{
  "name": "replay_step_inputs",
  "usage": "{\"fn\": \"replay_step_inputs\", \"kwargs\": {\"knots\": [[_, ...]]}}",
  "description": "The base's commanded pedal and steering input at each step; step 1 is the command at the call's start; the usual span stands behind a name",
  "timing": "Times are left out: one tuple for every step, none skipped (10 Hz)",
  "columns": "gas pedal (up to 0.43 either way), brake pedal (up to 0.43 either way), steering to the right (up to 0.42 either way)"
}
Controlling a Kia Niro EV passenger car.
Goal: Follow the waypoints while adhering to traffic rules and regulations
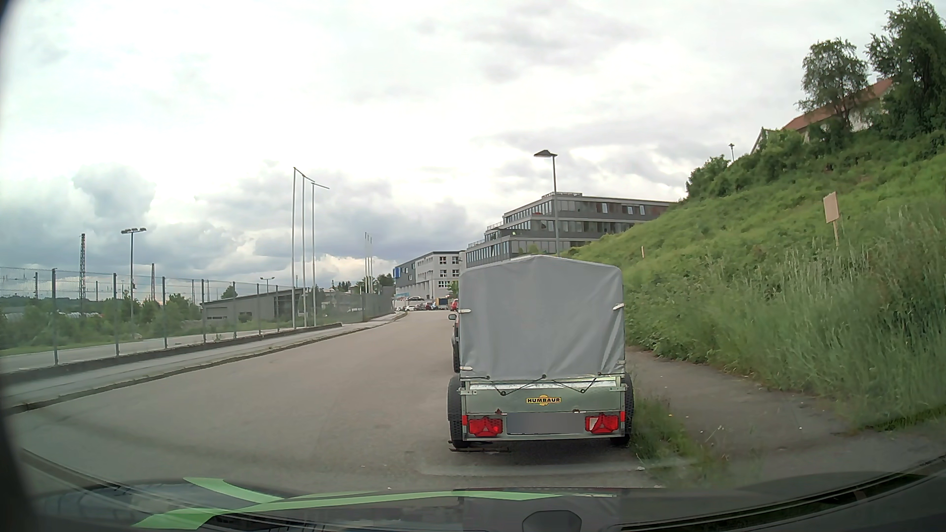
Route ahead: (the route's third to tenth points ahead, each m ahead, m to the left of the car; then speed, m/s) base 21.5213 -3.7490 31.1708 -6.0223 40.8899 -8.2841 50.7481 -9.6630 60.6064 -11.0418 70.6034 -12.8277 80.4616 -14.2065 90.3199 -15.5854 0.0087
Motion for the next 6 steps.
{"fn": "replay_step_inputs", "kwargs": {"knots": [[0.000,0.140,-0.750],[0.000,0.140,-0.750],[0.000,0.140,-0.750],[0.000,0.140,-0.750],[0.000,0.140,-0.750],[0.000,0.140,-0.750]]}}
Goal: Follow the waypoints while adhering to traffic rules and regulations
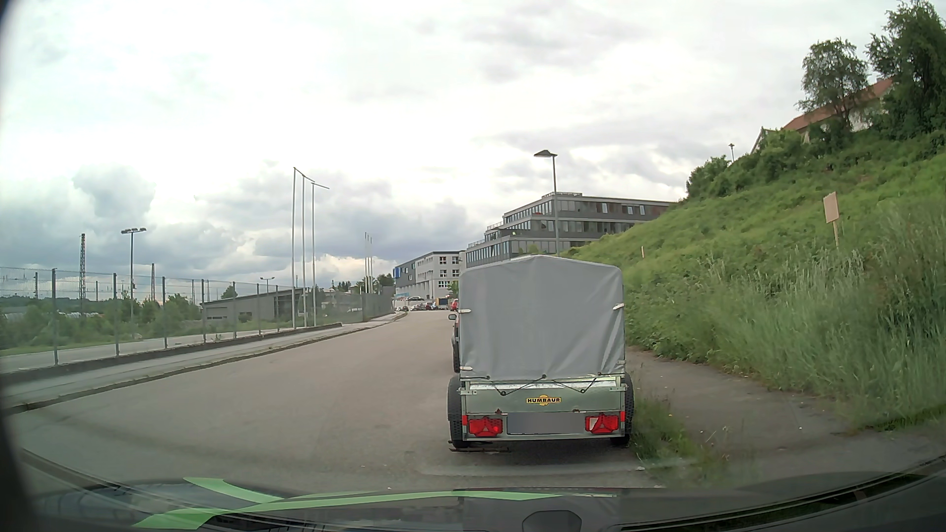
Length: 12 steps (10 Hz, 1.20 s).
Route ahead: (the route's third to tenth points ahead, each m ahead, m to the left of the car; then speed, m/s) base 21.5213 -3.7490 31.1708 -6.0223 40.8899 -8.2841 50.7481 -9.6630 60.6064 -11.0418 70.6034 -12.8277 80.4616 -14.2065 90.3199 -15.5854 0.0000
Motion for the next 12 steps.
{"fn": "replay_step_inputs", "kwargs": {"knots": [[0.000,0.140,-0.751],[0.000,0.140,-0.753],[0.000,0.140,-0.753],[0.000,0.140,-0.753],[0.000,0.140,-0.753],[0.000,0.140,-0.753],[0.000,0.140,-0.752],[0.000,0.140,-0.747],[0.000,0.140,-0.746],[0.000,0.140,-0.745],[0.000,0.140,-0.742],[0.000,0.140,-0.740]]}}
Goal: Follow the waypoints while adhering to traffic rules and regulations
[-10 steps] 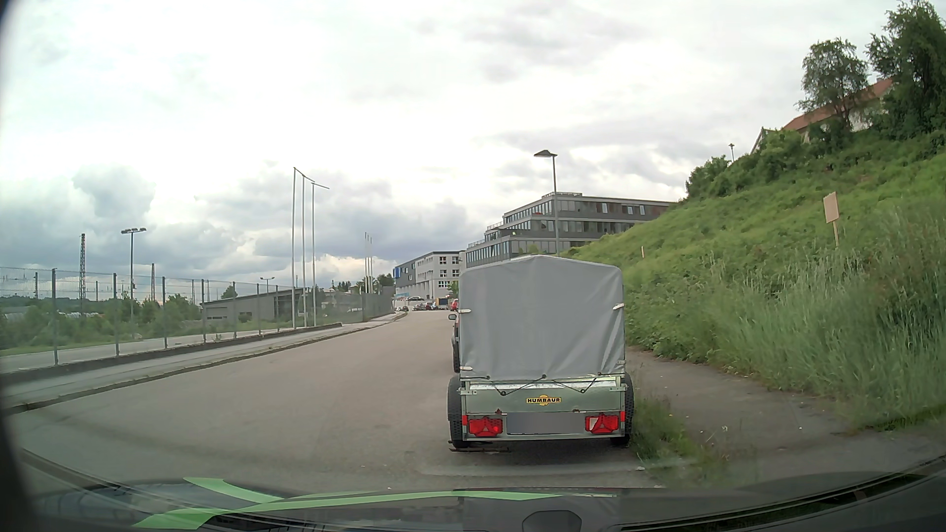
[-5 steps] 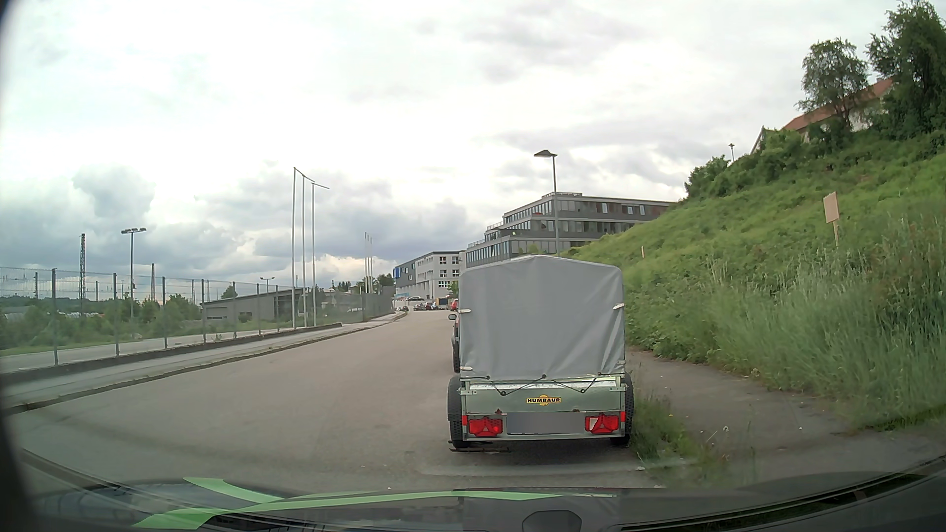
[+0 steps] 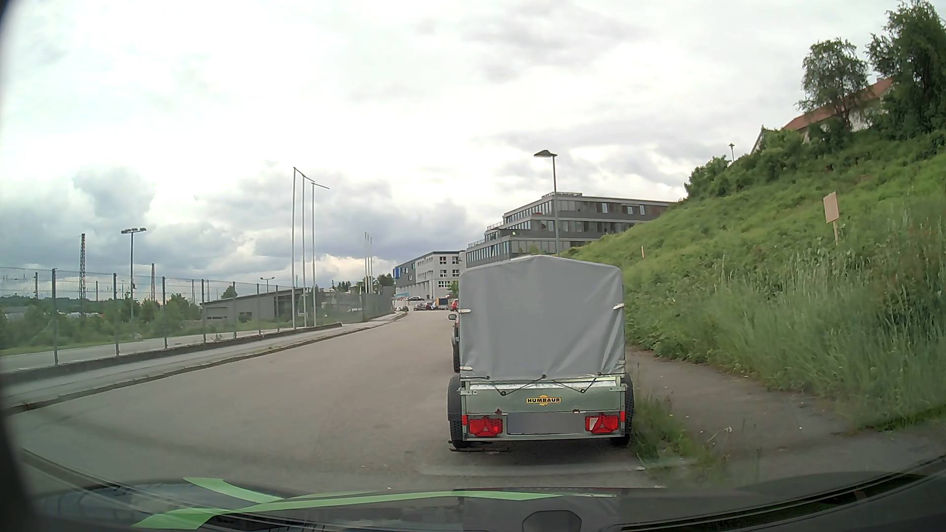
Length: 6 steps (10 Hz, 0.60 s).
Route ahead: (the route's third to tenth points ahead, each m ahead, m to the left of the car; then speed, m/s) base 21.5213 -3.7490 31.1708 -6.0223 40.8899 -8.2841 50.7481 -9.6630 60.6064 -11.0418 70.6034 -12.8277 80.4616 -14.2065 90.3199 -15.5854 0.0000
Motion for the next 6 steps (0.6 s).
{"fn": "replay_step_inputs", "kwargs": {"knots": [[0.000,0.134,-0.740],[0.000,0.134,-0.740],[0.000,0.140,-0.740],[0.000,0.134,-0.740],[0.000,0.134,-0.740],[0.000,0.134,-0.740]]}}
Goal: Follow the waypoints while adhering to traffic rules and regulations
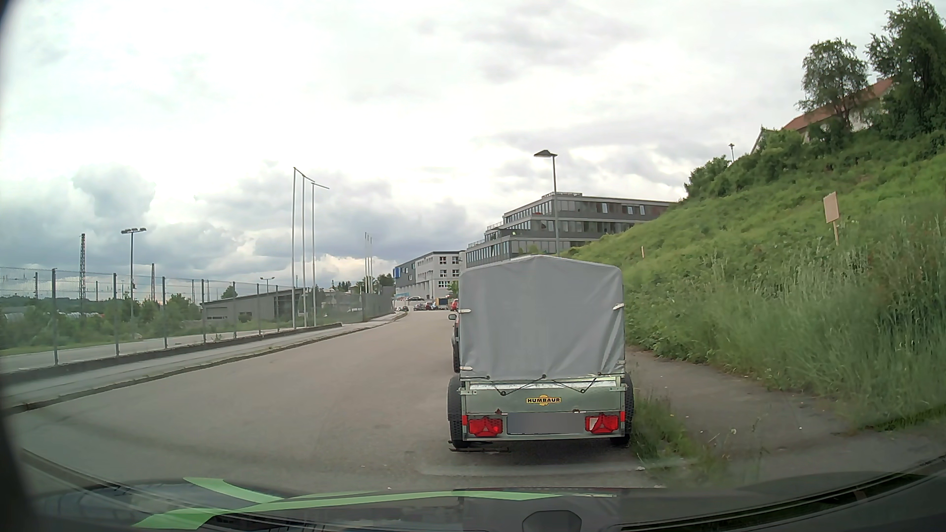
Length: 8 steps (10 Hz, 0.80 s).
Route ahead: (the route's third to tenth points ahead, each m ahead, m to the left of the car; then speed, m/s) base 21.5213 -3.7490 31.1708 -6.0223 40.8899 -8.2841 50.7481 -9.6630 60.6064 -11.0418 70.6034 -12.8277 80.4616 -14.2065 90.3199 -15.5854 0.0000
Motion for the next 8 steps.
{"fn": "replay_step_inputs", "kwargs": {"knots": [[0.000,0.140,-0.740],[0.000,0.134,-0.740],[0.000,0.134,-0.740],[0.000,0.134,-0.740],[0.000,0.134,-0.740],[0.000,0.134,-0.740],[0.000,0.128,-0.740],[0.000,0.128,-0.740]]}}
